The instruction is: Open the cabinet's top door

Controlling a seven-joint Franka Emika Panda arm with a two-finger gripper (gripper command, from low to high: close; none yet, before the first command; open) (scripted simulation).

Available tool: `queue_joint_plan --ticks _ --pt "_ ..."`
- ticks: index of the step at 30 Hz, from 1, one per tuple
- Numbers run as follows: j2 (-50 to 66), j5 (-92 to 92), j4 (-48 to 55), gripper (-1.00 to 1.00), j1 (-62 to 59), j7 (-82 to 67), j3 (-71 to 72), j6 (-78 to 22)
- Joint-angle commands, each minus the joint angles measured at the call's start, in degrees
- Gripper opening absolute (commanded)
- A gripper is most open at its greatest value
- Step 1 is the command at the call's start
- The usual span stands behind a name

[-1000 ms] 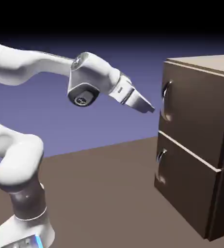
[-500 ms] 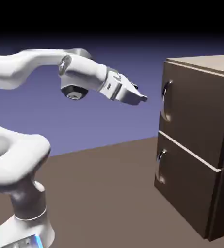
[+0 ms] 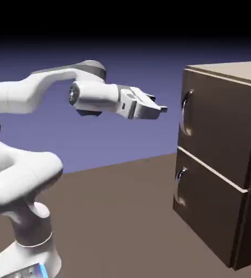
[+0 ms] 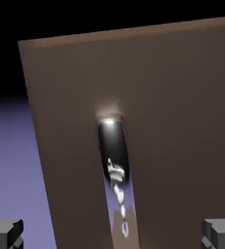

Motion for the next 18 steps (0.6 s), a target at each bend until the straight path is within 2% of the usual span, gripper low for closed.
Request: queue_joint_plan --ticks 1,11,13,18 --pt "-0.9 2.5 0.2 0.00 -1.1 -1.3 1.2 -0.5" --pt "-9.7 27.4 1.7 0.00 -12.1 -13.8 12.7 -5.6" --pt "-9.8 27.7 1.7 0.00 -12.2 -13.9 12.8 -5.7" --pt "-8.4 30.3 9.7 0.00 -21.3 -14.3 15.3 -6.7"
